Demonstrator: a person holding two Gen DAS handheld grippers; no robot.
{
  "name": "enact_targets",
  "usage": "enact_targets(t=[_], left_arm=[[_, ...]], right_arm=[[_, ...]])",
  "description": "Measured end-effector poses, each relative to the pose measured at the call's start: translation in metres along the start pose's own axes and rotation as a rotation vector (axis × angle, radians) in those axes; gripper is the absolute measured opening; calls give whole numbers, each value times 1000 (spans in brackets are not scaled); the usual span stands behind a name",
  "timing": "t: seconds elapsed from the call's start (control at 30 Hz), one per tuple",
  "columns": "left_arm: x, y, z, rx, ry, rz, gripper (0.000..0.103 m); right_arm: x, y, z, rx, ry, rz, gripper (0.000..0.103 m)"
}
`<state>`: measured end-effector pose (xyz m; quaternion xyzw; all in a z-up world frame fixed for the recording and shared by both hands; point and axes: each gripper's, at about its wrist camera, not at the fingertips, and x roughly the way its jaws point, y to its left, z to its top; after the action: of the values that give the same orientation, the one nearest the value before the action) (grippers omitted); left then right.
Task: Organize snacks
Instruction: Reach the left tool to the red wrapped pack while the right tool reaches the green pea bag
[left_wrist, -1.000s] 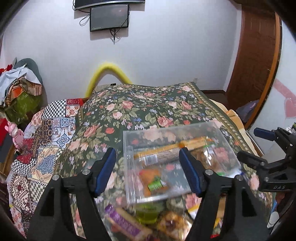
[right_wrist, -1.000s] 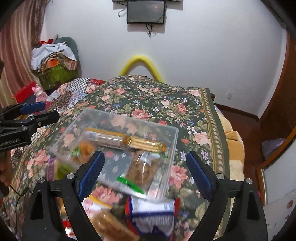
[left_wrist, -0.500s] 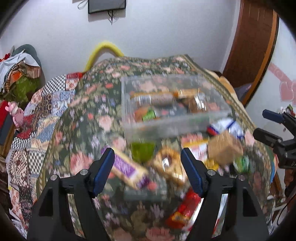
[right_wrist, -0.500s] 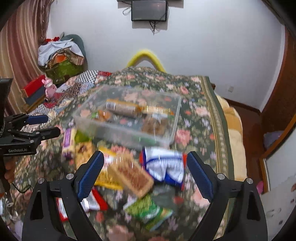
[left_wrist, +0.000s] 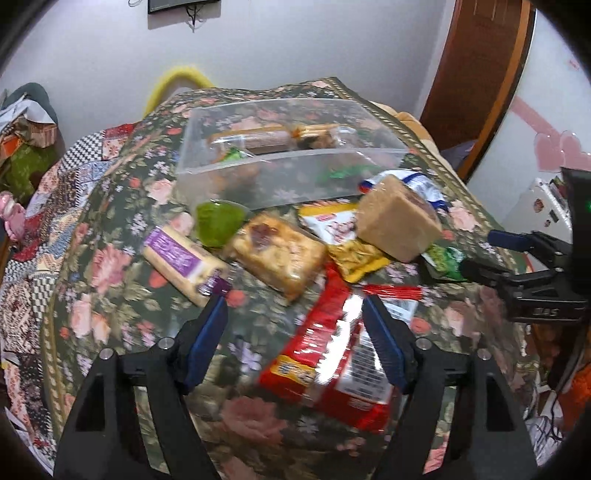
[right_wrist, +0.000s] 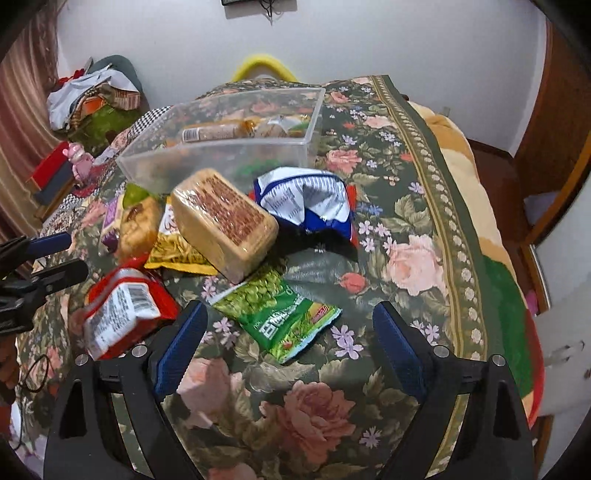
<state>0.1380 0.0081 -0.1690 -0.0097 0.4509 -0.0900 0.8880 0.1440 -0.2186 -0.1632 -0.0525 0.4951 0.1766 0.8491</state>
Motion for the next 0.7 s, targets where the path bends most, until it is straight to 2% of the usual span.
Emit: enact_targets(t=[0.23,0.37,0.53,0.67,0.7], left_arm=[[10,-21,-4,41,35,-28,84],[22,-27,-8,34,84,-58,88],[39,-30,-11,28,124,-58,90],[48,-33,-11,38,128,-57,91],[50,-33,-11,36,129,-57,91]], right_arm=[[11,2,0,-17,-2,1,85],[17,0,0,6,18,43,83],[27,2,-5,-1,47,56,83],[30,-5,-6,56,53,95,77],[30,-5,-6,60,51,95,72]])
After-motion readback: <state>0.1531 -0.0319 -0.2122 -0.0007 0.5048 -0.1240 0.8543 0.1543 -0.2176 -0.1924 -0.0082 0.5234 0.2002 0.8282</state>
